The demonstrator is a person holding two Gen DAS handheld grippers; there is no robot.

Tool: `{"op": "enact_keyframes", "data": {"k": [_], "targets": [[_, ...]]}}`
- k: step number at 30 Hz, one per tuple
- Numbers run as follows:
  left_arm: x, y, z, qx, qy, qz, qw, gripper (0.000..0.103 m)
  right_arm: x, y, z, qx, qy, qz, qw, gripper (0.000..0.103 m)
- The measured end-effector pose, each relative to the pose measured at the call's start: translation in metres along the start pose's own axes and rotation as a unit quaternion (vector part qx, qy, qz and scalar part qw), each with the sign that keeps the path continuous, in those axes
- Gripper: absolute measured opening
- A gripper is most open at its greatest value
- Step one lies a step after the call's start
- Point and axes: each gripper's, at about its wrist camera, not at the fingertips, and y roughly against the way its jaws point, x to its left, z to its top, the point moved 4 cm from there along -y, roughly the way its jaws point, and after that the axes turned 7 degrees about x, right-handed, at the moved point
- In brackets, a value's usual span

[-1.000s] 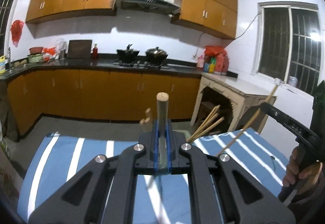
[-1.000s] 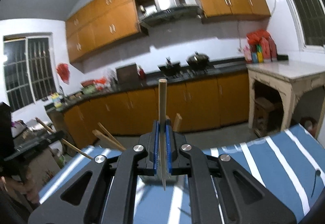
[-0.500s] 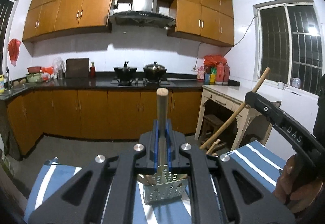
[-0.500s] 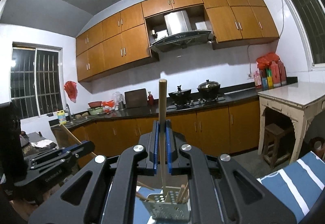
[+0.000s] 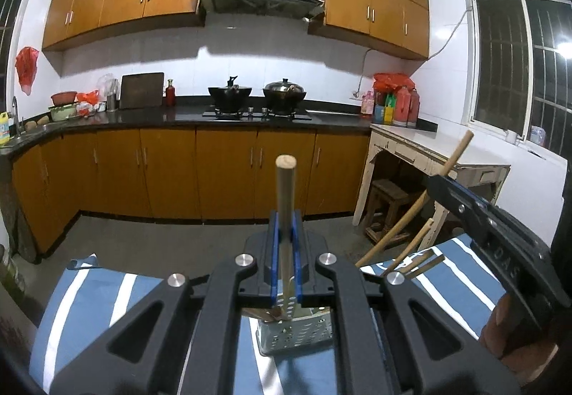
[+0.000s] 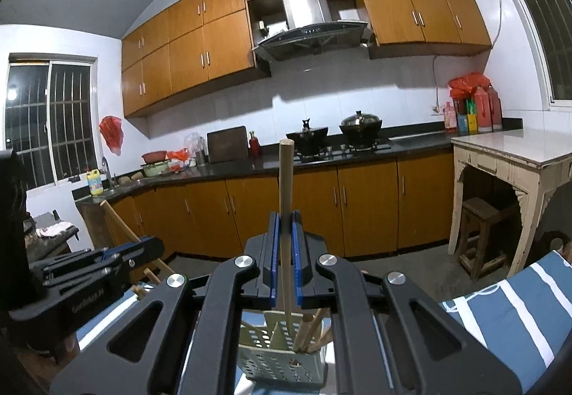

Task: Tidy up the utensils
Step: 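Open both grippers to drop the chopsticks into the holder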

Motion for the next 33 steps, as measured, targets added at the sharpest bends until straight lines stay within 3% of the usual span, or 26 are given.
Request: {"op": "enact_keyframes", "data": {"k": [25, 30, 33], "targets": [[0.005, -0.017, -0.019, 0.024, 0.001, 0.009, 0.9997, 0.008, 0.0, -0.018, -0.011, 0.036, -0.01, 0.0, 0.999, 0.008], [0.007, -0.01, -0.018, 0.016, 0.012, 0.007, 0.9998, 0.029, -0.007, -0.009, -0.009, 0.025, -0.02, 0.001, 0.999, 0.036], [0.008, -0.005, -0.017, 0.011, 0.014, 0.007, 0.9998, 0.033, -0.008, 0.0, -0.007, 0.017, -0.021, 0.002, 1.0, 0.037]]}}
